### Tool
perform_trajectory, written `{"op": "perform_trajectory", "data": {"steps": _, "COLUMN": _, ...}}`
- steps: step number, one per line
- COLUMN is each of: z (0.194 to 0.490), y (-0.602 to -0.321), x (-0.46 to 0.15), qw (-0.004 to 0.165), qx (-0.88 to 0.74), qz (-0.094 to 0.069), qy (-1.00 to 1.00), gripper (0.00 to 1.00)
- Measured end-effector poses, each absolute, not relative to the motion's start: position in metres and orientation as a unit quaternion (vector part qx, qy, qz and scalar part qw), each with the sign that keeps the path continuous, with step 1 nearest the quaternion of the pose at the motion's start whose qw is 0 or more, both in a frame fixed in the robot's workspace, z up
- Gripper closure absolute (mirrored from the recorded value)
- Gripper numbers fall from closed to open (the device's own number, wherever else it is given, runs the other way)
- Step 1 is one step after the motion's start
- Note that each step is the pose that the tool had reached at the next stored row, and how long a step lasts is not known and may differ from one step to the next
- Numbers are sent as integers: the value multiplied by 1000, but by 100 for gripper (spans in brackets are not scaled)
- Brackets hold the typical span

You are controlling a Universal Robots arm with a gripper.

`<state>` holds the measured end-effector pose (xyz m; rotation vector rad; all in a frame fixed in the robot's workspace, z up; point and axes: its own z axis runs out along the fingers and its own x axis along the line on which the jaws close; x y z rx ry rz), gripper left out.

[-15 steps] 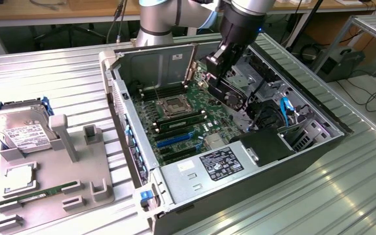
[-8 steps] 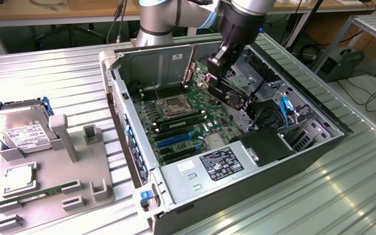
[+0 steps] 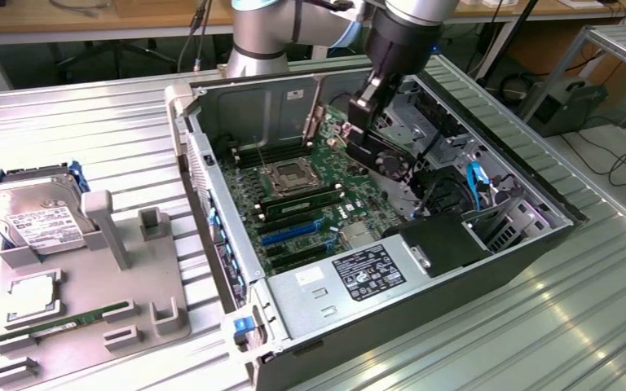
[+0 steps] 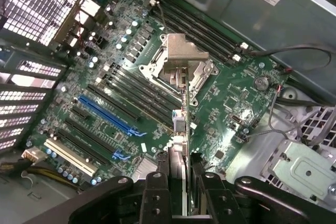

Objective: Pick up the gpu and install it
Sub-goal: 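Insert the gpu into the slot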

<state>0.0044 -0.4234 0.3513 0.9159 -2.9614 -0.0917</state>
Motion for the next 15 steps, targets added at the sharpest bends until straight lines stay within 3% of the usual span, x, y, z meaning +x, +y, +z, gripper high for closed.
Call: {"op": "perform_trajectory", "data": {"steps": 15, "z": 351, "y": -423, "x": 4, "qw": 21, "qx": 347, "qz": -30, "qy": -937, "gripper": 73}}
